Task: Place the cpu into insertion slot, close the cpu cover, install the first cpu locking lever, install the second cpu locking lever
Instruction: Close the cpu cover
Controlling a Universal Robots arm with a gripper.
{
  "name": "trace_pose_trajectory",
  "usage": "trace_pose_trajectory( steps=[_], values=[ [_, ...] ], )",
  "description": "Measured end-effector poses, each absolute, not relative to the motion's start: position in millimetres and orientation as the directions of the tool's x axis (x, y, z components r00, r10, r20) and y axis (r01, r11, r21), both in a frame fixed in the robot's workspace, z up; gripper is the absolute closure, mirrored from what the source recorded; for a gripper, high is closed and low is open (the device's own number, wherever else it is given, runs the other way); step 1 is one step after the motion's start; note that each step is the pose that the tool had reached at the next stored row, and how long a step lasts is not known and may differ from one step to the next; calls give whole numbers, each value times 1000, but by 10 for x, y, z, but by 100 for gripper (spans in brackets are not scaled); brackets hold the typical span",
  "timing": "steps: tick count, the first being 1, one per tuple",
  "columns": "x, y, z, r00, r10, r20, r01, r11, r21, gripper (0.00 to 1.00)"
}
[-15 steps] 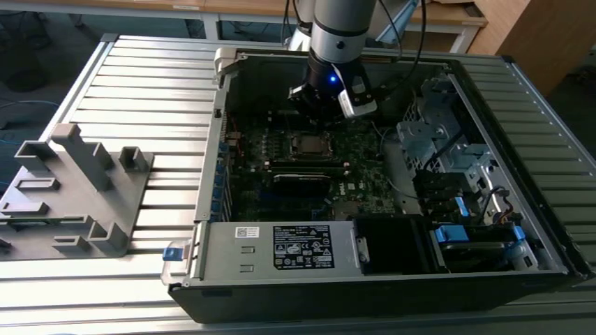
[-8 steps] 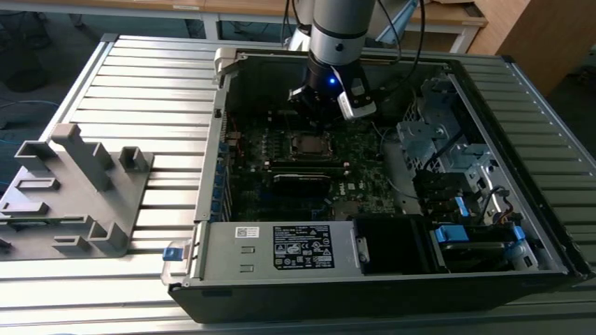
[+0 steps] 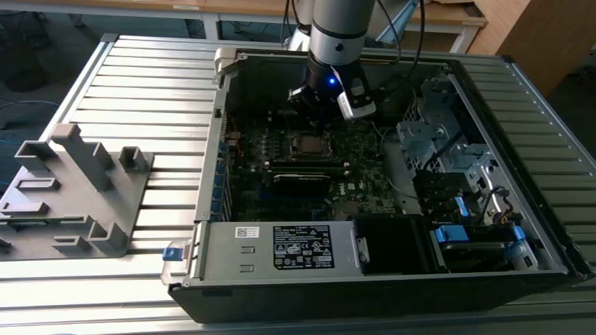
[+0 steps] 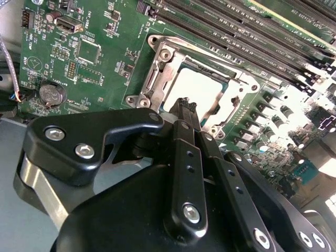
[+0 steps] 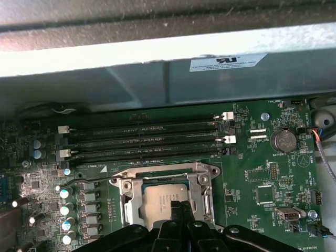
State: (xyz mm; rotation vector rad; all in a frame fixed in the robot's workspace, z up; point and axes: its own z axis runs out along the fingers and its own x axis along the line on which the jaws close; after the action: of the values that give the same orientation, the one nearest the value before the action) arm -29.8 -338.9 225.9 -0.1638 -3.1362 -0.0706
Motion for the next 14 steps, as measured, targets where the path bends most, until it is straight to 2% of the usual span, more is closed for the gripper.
trace_pose_trajectory(
  steps=[14],
  values=[
    [-326,-3390,2238,-995,104,0,104,994,45,89]
  ],
)
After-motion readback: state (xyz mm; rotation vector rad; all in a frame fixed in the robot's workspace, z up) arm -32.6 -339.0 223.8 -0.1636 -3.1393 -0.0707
